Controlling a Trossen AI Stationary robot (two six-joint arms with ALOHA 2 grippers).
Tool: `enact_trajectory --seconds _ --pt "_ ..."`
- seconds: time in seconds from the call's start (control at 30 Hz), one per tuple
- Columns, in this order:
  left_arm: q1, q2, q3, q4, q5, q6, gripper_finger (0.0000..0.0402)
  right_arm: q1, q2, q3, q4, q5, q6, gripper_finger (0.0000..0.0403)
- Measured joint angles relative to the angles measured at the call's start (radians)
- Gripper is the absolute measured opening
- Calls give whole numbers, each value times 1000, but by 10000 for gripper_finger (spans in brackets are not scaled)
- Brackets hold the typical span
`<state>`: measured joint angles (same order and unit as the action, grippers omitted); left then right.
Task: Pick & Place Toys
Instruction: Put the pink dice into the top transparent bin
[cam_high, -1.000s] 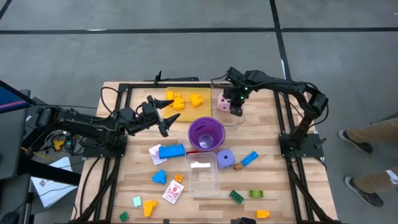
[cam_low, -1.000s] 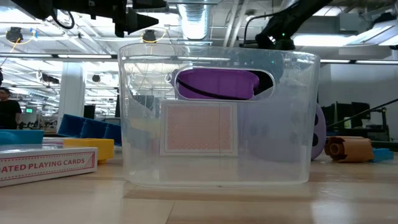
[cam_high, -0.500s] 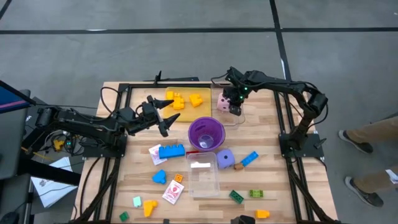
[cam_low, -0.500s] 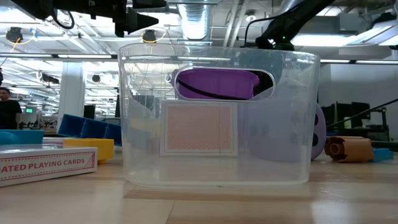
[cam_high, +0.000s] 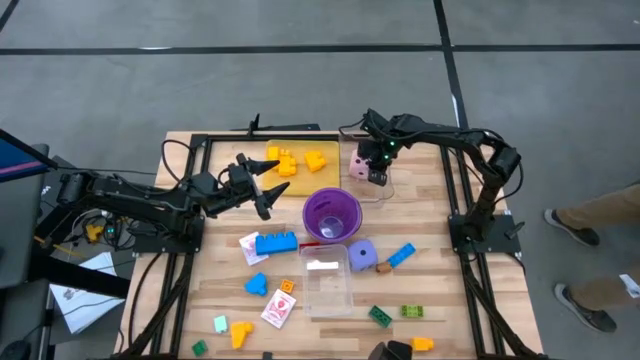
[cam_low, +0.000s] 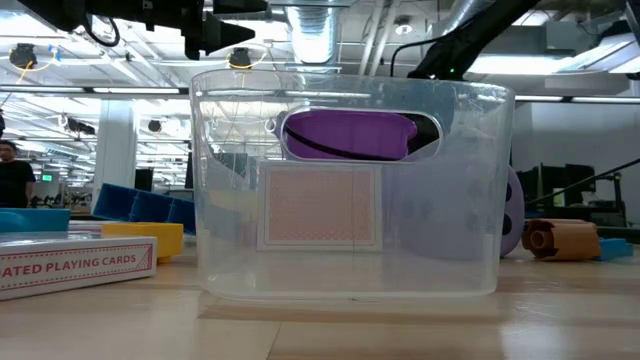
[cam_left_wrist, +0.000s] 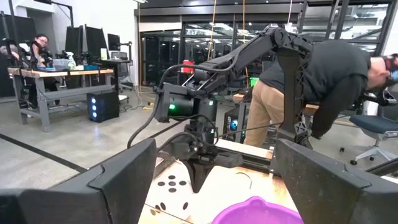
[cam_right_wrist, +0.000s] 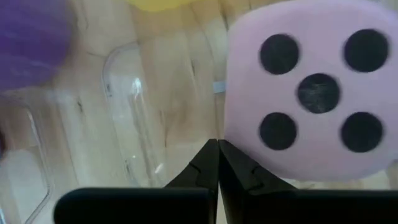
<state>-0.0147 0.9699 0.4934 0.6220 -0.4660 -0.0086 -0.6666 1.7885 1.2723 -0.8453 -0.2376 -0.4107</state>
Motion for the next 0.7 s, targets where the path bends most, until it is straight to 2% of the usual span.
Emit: enact_trajectory --seconds 0.13,0.23,0.5,0.57,0.7 --pt "0 0 0 0 0 0 323 -6 0 0 1 18 0 0" --pt "0 0 0 0 0 0 323 -5 -2 0 -2 83 1 0" --pt "0 0 0 0 0 1 323 -3 -2 -1 -18 81 3 0" --pt "0 0 0 0 0 1 323 -2 -2 -1 -28 68 11 0" --pt "0 0 0 0 0 2 323 -2 -2 -1 -25 -37 18 0"
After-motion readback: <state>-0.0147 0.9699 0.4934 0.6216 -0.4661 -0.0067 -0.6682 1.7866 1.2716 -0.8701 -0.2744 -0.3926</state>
